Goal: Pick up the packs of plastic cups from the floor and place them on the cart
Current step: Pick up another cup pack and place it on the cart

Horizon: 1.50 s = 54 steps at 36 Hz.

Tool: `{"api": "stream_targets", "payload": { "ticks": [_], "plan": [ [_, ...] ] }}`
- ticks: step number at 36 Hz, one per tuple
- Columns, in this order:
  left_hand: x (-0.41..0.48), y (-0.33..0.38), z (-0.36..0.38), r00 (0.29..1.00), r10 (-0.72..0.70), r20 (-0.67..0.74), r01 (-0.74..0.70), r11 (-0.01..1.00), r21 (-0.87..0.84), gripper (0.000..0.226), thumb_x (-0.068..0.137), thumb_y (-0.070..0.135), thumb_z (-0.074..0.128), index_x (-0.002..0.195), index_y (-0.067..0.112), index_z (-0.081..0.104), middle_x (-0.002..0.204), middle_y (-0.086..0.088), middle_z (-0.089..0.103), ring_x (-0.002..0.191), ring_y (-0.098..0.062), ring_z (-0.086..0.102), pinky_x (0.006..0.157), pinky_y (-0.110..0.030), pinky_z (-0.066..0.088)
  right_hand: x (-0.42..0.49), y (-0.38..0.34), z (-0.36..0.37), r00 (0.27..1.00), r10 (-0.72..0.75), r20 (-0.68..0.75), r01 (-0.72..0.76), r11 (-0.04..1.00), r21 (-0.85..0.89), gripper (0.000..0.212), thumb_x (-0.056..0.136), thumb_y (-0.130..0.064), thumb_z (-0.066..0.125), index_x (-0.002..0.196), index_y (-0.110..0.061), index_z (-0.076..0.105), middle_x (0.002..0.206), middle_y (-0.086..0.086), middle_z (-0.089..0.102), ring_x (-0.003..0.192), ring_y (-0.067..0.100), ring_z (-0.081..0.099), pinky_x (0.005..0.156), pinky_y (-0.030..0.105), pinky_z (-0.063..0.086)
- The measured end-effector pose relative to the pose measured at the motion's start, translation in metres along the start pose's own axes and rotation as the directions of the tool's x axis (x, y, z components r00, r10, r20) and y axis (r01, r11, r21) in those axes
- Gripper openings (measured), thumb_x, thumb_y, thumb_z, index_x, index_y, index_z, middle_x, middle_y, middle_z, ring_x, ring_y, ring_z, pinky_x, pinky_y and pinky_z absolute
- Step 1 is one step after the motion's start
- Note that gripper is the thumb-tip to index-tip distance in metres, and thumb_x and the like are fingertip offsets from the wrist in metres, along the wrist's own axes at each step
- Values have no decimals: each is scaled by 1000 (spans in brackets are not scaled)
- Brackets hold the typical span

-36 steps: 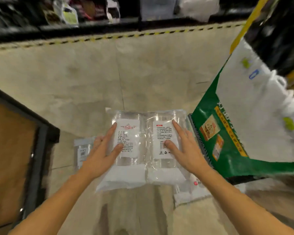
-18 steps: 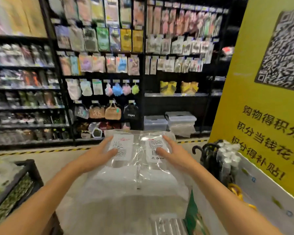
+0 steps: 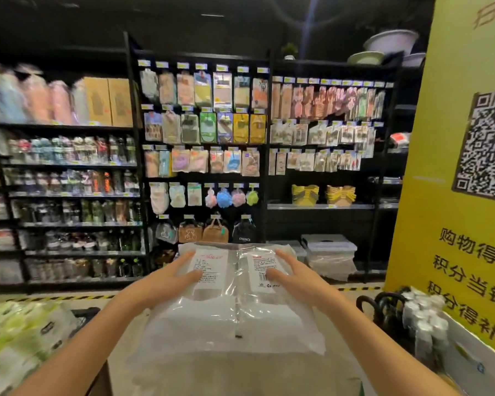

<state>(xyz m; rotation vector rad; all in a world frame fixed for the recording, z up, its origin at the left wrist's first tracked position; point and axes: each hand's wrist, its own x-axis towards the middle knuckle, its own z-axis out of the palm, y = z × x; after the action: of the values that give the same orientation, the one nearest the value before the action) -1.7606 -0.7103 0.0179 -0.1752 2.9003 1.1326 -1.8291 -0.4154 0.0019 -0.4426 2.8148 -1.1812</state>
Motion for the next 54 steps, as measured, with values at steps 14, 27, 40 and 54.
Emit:
{"api": "stream_targets", "payload": {
  "ticks": [14,27,40,54],
  "plan": [
    [-50,-45,-43,965,-190,-180,205,976,73,72,93,66,43,153,49,6,163,7,17,145,-26,29,114,-47,27,39,-58,52,974,-143,178,140,990,30,72,92,-61,55,154,-44,23,160,0,32,139,27,41,106,40,39],
    [-179,-81,-40,795,-416,-442,430,900,-73,73,96,59,44,156,39,8,164,10,11,148,-20,21,120,-43,20,36,-124,136,775,-436,458,422,896,138,71,94,-60,53,155,-42,22,159,2,33,137,27,43,101,37,40],
    [-402,-90,-9,415,-661,-625,648,697,-306,76,93,66,41,155,43,5,165,9,5,149,-24,17,118,-44,16,-99,-224,236,365,-703,610,663,656,361,72,94,-55,57,155,-34,26,162,-4,27,144,22,33,110,37,31],
    [-710,-68,49,-56,-776,-628,636,457,-622,79,84,74,49,150,54,12,160,15,21,142,-18,34,112,-34,31,-373,-318,310,-77,-740,668,667,460,586,73,87,-67,57,151,-46,29,160,2,32,140,28,40,111,39,35]
  ]
}}
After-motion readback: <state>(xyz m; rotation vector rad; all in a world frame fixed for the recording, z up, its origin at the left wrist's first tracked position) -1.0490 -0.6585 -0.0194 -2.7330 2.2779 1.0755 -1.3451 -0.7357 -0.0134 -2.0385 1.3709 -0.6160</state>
